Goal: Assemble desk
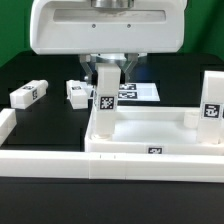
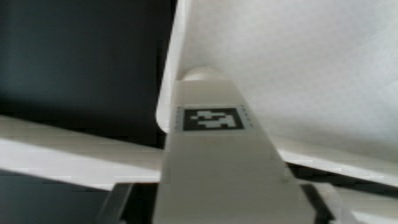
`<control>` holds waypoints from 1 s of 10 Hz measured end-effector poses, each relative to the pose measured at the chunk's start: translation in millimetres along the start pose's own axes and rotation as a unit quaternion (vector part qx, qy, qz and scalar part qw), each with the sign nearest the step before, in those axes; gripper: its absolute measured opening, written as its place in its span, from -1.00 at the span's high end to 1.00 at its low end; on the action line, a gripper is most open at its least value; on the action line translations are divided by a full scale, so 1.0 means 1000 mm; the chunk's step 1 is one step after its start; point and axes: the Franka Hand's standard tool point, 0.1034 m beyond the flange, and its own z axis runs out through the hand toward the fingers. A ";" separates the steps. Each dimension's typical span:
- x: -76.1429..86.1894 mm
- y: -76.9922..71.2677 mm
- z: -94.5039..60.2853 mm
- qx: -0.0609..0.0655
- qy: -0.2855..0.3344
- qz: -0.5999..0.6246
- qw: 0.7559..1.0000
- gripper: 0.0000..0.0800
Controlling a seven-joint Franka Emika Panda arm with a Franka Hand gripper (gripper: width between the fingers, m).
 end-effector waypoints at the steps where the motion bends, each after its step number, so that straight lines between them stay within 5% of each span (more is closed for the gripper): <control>1: 0.000 0.001 0.000 0.003 0.001 0.045 0.999 0.28; 8: 0.002 0.002 0.001 0.008 0.007 0.307 0.952 0.27; 10: 0.002 0.004 0.001 0.020 0.005 0.380 0.925 0.27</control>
Offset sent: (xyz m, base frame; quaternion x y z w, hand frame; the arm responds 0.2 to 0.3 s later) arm -0.0036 -0.0010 -0.0046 0.0090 -0.0157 0.1569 0.9875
